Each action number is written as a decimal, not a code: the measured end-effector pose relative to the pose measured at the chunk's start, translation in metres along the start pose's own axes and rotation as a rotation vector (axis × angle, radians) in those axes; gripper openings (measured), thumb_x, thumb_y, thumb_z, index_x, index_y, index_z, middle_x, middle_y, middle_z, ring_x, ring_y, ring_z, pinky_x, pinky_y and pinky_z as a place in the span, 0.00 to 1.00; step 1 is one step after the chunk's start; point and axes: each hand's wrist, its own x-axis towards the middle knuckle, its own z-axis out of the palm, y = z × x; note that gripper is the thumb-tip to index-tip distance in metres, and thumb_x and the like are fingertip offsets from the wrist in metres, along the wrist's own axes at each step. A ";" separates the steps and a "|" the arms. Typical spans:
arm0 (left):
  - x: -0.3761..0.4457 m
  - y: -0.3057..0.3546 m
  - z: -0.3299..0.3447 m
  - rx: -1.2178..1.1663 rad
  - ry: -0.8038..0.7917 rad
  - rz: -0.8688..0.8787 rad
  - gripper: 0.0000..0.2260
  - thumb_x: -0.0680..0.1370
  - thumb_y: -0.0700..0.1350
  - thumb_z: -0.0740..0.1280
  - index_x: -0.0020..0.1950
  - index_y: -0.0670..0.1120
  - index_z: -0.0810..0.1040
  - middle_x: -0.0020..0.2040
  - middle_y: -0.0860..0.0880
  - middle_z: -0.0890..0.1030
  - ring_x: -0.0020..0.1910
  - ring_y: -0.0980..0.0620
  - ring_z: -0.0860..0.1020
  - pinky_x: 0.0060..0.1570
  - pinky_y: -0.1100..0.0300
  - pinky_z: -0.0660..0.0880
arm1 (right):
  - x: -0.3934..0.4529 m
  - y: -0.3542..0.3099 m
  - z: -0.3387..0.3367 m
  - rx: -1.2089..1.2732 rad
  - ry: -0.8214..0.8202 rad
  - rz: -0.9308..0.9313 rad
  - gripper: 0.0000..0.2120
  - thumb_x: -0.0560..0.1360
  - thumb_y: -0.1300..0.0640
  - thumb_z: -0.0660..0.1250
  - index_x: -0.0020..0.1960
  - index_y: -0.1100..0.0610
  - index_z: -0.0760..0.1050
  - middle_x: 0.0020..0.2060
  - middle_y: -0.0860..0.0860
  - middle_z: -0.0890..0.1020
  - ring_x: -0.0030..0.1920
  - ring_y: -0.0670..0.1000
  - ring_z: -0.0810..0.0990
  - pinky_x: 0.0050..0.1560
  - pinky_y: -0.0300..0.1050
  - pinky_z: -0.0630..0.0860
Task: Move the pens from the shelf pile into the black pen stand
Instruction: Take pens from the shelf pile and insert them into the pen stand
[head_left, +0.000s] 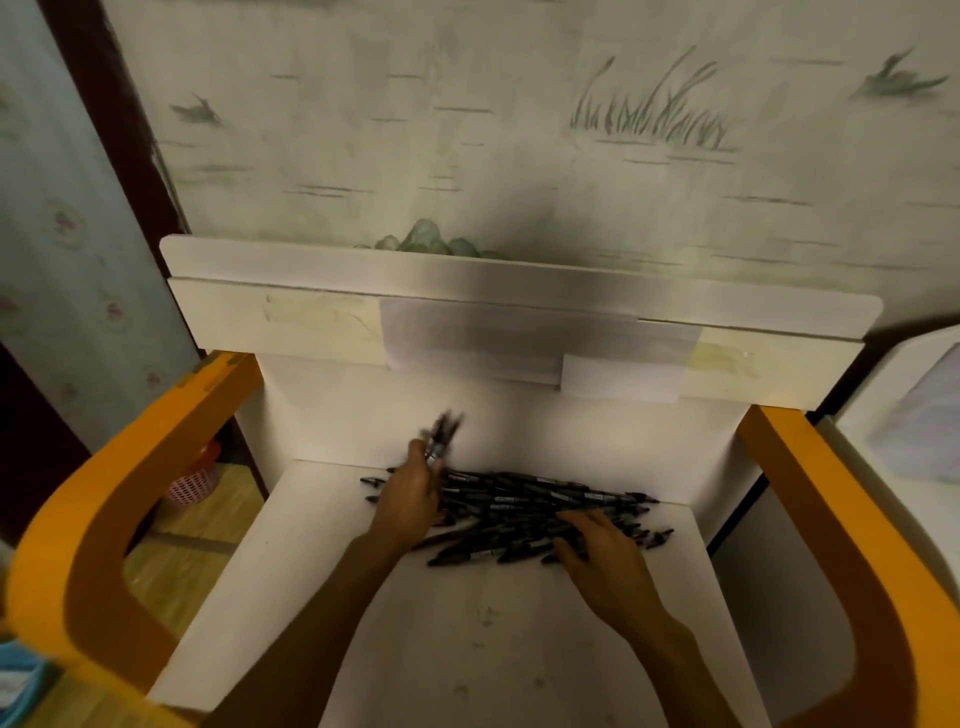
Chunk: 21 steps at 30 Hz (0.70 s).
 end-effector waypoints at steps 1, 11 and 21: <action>-0.001 0.006 -0.007 -0.107 0.036 -0.043 0.03 0.84 0.41 0.59 0.54 0.44 0.65 0.35 0.47 0.76 0.29 0.50 0.73 0.31 0.56 0.68 | 0.000 0.000 0.001 0.009 0.003 0.001 0.17 0.79 0.50 0.65 0.67 0.51 0.74 0.61 0.48 0.76 0.54 0.48 0.79 0.55 0.41 0.75; -0.050 0.012 -0.010 -0.795 0.231 -0.470 0.10 0.75 0.46 0.75 0.37 0.45 0.78 0.25 0.55 0.76 0.26 0.56 0.74 0.31 0.60 0.73 | -0.001 -0.009 0.011 0.060 0.019 -0.002 0.16 0.79 0.51 0.65 0.66 0.52 0.75 0.60 0.48 0.76 0.48 0.46 0.80 0.54 0.43 0.77; -0.091 -0.001 0.014 -0.633 0.213 -0.425 0.13 0.74 0.47 0.75 0.33 0.44 0.77 0.28 0.48 0.77 0.27 0.58 0.75 0.31 0.67 0.71 | -0.009 -0.009 0.018 0.069 0.025 -0.016 0.15 0.78 0.52 0.67 0.65 0.51 0.75 0.57 0.47 0.78 0.49 0.45 0.80 0.52 0.42 0.77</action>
